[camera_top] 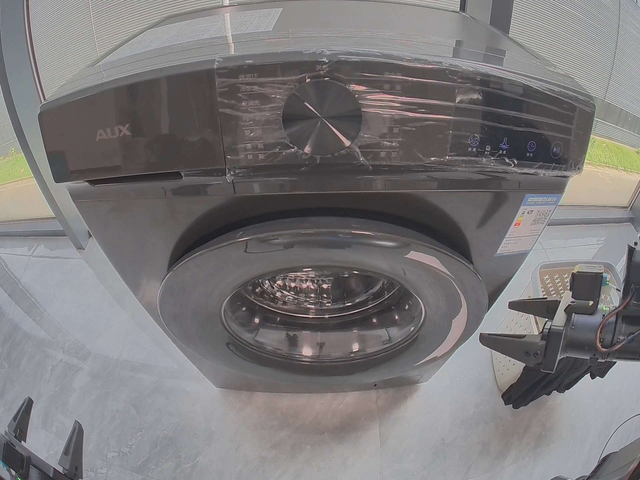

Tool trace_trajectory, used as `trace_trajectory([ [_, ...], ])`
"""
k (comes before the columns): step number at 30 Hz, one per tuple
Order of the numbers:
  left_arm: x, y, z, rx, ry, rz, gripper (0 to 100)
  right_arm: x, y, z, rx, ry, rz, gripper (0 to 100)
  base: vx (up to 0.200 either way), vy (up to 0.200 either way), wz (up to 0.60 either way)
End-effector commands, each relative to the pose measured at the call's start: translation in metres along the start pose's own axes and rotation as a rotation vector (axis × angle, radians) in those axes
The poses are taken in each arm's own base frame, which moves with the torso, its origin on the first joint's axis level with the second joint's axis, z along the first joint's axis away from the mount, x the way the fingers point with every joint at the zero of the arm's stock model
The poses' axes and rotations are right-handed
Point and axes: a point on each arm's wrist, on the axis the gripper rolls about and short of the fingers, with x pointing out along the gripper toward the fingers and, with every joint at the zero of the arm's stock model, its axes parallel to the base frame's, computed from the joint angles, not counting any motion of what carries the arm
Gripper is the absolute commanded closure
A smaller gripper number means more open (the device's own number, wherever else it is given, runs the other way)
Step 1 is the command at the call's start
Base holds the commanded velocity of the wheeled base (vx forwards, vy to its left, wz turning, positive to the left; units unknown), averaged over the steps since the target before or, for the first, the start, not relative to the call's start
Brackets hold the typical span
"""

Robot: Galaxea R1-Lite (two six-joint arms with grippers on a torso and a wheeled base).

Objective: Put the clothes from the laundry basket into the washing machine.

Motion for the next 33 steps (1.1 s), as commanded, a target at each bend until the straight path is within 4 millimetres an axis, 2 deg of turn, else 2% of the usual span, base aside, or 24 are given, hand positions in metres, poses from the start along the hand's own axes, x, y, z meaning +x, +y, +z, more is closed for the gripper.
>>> trace_trajectory([
  [1,0.0,0.0,-0.005,0.0,-0.001,0.001,0,0.018,-0.007,0.005,0.011,0.028,-0.005,0,0.0,0.0,0.0],
  [15,0.0,0.0,-0.005,0.002,-0.001,0.0,0,0.058,-0.022,0.013,-0.001,0.024,-0.061,0,0.0,0.0,0.0],
  [20,0.0,0.0,-0.005,0.0,-0.001,0.0,0,0.064,-0.023,0.011,-0.001,0.026,-0.06,0,0.0,0.0,0.0],
  [26,0.0,0.0,-0.005,0.0,-0.001,0.001,0,0.064,-0.015,0.006,-0.007,0.043,-0.028,0,0.0,0.0,0.0],
  [33,0.0,0.0,-0.005,0.0,-0.001,0.001,0,0.04,-0.004,-0.006,-0.015,0.05,-0.018,0,0.0,0.0,0.0],
])
